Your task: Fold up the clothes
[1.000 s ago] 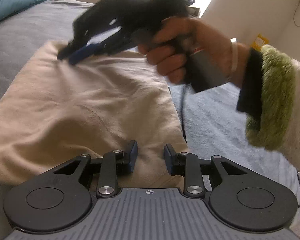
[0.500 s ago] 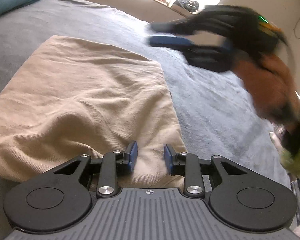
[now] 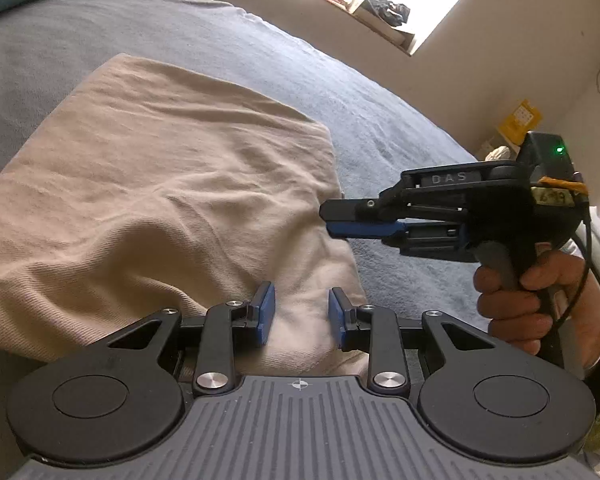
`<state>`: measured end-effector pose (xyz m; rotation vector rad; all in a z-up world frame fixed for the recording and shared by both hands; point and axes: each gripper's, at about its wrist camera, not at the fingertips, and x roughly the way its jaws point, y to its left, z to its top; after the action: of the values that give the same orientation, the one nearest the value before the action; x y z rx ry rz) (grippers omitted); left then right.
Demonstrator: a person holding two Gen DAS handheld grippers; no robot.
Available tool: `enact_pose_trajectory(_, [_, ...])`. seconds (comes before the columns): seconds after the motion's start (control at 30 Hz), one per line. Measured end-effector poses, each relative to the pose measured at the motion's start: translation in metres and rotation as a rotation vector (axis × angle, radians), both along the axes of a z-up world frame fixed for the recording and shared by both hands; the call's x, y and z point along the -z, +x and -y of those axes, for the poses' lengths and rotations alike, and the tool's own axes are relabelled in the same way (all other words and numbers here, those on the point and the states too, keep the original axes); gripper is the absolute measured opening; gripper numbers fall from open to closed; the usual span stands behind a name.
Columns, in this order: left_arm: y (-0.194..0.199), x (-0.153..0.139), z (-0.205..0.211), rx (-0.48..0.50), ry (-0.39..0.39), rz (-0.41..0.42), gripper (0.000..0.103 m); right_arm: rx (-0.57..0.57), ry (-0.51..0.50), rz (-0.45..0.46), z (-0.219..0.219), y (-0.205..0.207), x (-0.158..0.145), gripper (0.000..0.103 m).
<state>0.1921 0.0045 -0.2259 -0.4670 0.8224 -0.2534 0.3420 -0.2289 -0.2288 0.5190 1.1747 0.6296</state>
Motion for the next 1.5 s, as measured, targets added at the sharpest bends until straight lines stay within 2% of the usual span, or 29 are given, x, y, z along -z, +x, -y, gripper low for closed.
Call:
enact_pose_trajectory(0.2, [-0.001,-0.005,-0.001,-0.006,-0.005,-0.008,0.029,0.002,-0.016,0.039,-0.003,-0.001,0.0,0.017])
enact_pose_trajectory(0.43, [-0.002,-0.008,0.001,-0.011,0.009,-0.013,0.029,0.045,0.068,0.026,0.014,-0.012,0.013,0.017])
enact_pose_trajectory(0.57, [-0.005,-0.017,0.002,-0.024,0.045,-0.003,0.029,0.048,0.074,0.029,0.014,-0.012,0.014,0.017])
enact_pose_trajectory(0.83, [-0.016,-0.047,-0.004,-0.079,0.103,0.12,0.029,0.042,0.073,0.043,0.012,-0.01,0.016,0.017])
enact_pose_trajectory(0.97, [-0.013,-0.043,-0.017,-0.143,0.115,0.092,0.029,0.035,0.065,0.053,0.011,-0.009,0.016,0.017])
enact_pose_trajectory(1.1, [-0.008,-0.03,-0.027,-0.202,0.159,0.017,0.029,0.033,0.061,0.061,0.011,-0.01,0.015,0.017])
enact_pose_trajectory(1.17, [-0.005,-0.021,-0.033,-0.212,0.149,-0.019,0.029,0.03,0.058,0.066,0.011,-0.011,0.015,0.017])
enact_pose_trajectory(1.5, [-0.004,-0.017,-0.035,-0.222,0.136,-0.032,0.029,0.019,0.044,0.086,0.012,-0.014,0.013,0.017])
